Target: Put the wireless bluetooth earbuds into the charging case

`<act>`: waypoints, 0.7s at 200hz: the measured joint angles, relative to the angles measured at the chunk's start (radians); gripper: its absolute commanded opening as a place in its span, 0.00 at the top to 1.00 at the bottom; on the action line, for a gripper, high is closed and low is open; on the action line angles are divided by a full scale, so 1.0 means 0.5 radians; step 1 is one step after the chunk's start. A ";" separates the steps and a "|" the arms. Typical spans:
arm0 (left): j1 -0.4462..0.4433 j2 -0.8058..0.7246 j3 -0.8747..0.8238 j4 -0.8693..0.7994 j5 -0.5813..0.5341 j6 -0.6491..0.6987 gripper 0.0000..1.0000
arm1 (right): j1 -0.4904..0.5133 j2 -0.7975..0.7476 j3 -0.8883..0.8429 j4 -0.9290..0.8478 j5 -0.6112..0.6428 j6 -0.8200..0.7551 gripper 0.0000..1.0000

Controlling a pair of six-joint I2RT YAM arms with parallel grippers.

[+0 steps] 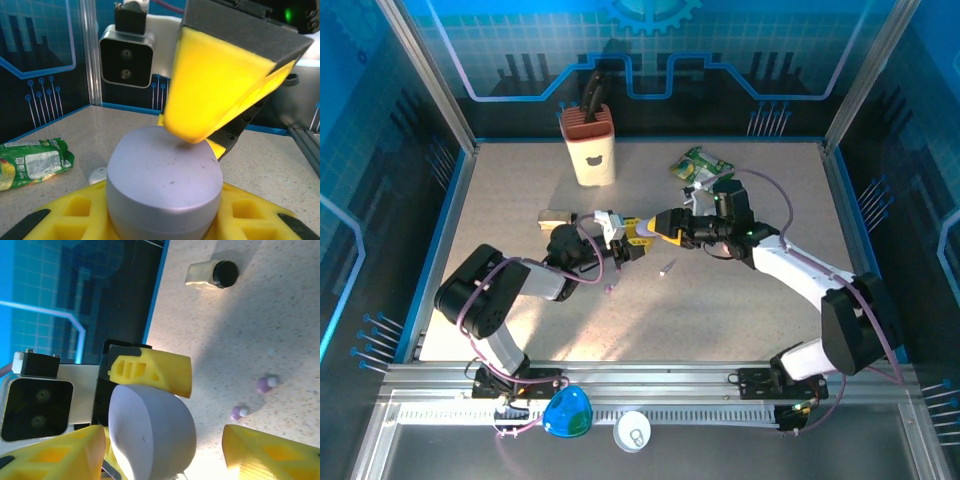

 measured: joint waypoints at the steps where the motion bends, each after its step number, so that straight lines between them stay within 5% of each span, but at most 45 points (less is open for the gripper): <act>1: -0.001 0.000 0.000 0.001 0.000 0.000 0.71 | 0.000 0.004 -0.002 0.013 -0.007 0.008 0.43; 39: -0.007 -0.011 0.000 0.013 0.009 -0.010 0.69 | -0.008 0.066 -0.014 0.220 -0.111 0.172 0.69; 70: -0.008 -0.018 0.000 0.013 0.013 -0.003 0.48 | -0.030 0.066 -0.057 0.304 -0.155 0.214 0.83; 111: -0.011 -0.019 -0.001 0.013 0.002 0.006 0.20 | -0.121 0.051 -0.204 0.306 -0.089 0.175 0.85; 140: -0.011 -0.076 -0.002 -0.139 -0.043 0.076 0.09 | -0.281 -0.068 -0.343 0.089 0.126 0.027 0.85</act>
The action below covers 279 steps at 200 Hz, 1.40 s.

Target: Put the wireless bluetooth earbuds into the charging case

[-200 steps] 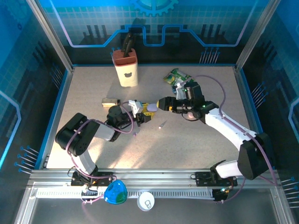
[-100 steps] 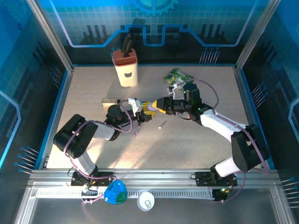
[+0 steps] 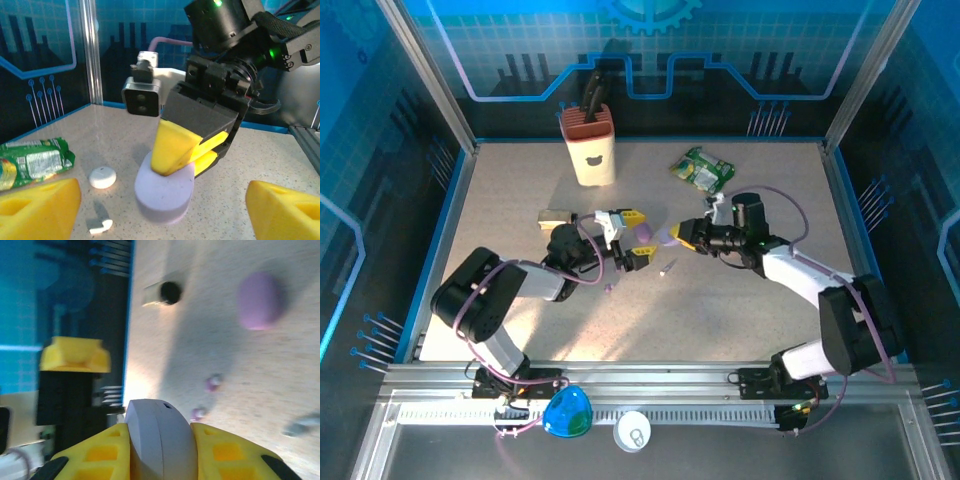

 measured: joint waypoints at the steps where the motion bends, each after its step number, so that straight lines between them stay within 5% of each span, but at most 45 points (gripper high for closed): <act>1: 0.000 -0.003 0.000 -0.006 -0.004 0.002 0.09 | -0.007 -0.008 -0.007 -0.018 0.014 -0.011 0.85; 86: 0.000 -0.137 0.200 -0.949 -0.221 0.195 0.01 | -0.462 -0.418 -0.603 -0.530 0.649 -0.285 0.81; 162: -0.036 -0.100 0.630 -1.775 -0.692 0.101 0.01 | -0.493 -0.536 -0.588 -0.777 0.906 -0.468 0.29; 223: -0.044 0.043 0.931 -2.310 -1.003 -0.201 0.01 | 0.074 -0.561 -0.153 -0.970 1.352 -0.831 0.22; 279: 0.394 -0.097 0.724 -2.415 -0.991 -0.661 0.01 | 0.590 0.127 0.462 -0.950 1.586 -1.192 0.16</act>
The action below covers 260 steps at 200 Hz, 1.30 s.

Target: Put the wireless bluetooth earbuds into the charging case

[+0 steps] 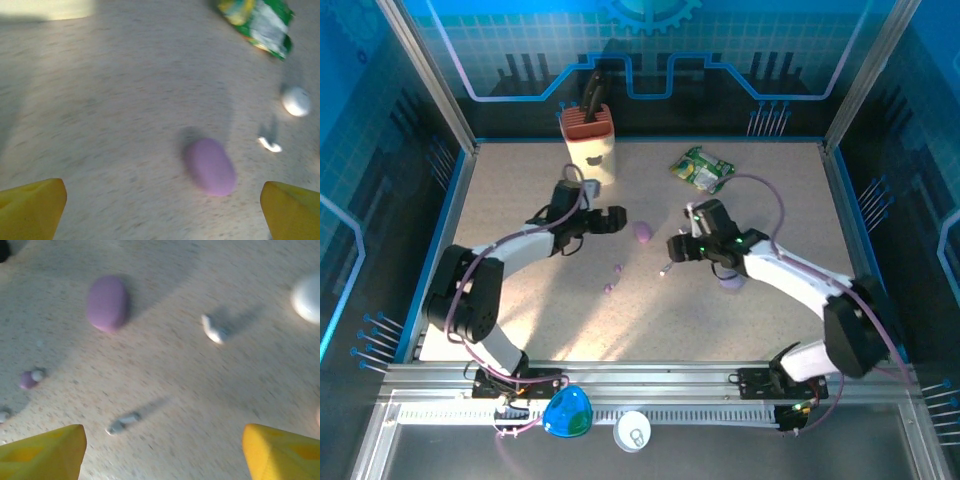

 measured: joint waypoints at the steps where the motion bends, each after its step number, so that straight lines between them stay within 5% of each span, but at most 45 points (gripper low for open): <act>1: 0.014 -0.010 -0.011 0.002 0.001 -0.007 0.01 | 0.008 0.012 0.010 0.001 0.000 -0.004 0.16; 88: 0.314 -0.352 -0.403 0.006 0.031 -0.163 0.01 | 0.211 1.040 1.013 -0.167 0.033 -0.169 0.22; 185: 0.317 -0.461 -0.423 0.009 0.030 -0.140 0.01 | 0.186 1.336 1.234 -0.415 0.053 -0.180 0.42; 211: 0.317 -0.468 -0.428 0.011 0.031 -0.140 0.01 | 0.178 1.343 1.237 -0.439 0.054 -0.183 0.40; 260: 0.317 -0.484 -0.463 0.056 0.031 -0.140 0.01 | 0.157 1.343 1.267 -0.430 -0.040 -0.124 0.19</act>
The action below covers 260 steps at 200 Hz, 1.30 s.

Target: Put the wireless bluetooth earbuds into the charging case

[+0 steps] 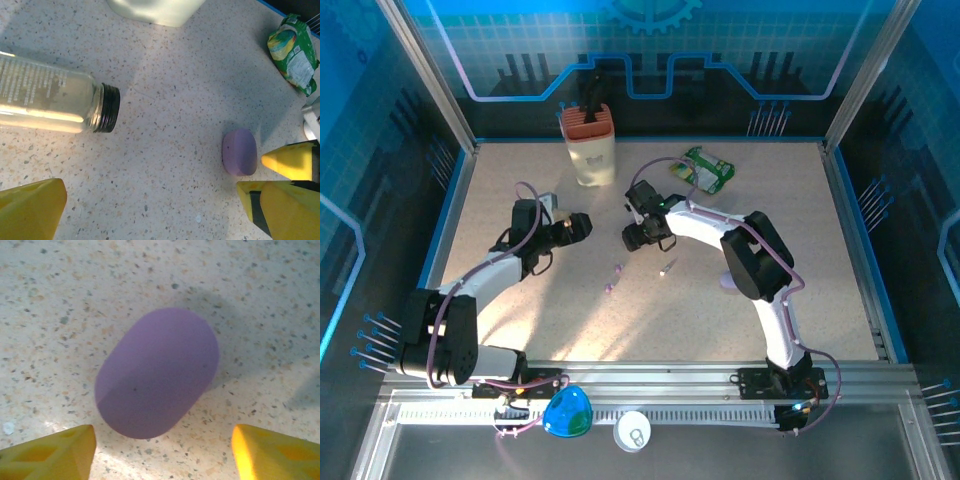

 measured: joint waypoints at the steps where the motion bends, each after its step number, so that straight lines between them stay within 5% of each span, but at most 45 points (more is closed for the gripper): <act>1: 0.000 0.000 -0.002 0.002 0.000 0.000 0.01 | 0.000 0.000 0.001 0.001 -0.002 0.004 0.18; 88: 0.000 0.000 -0.028 0.044 0.007 0.001 0.01 | 0.002 0.191 0.217 0.057 -0.030 0.242 0.27; 120: 0.000 0.000 -0.030 0.057 0.023 0.001 0.01 | 0.014 0.233 0.299 0.089 -0.075 0.146 0.33; 175: 0.000 0.000 -0.032 0.075 0.039 0.002 0.01 | 0.030 0.281 0.371 0.035 -0.047 -0.018 0.29; 260: 0.000 0.012 -0.032 0.089 0.052 0.002 0.01 | 0.070 0.281 0.376 -0.055 0.024 -0.147 0.43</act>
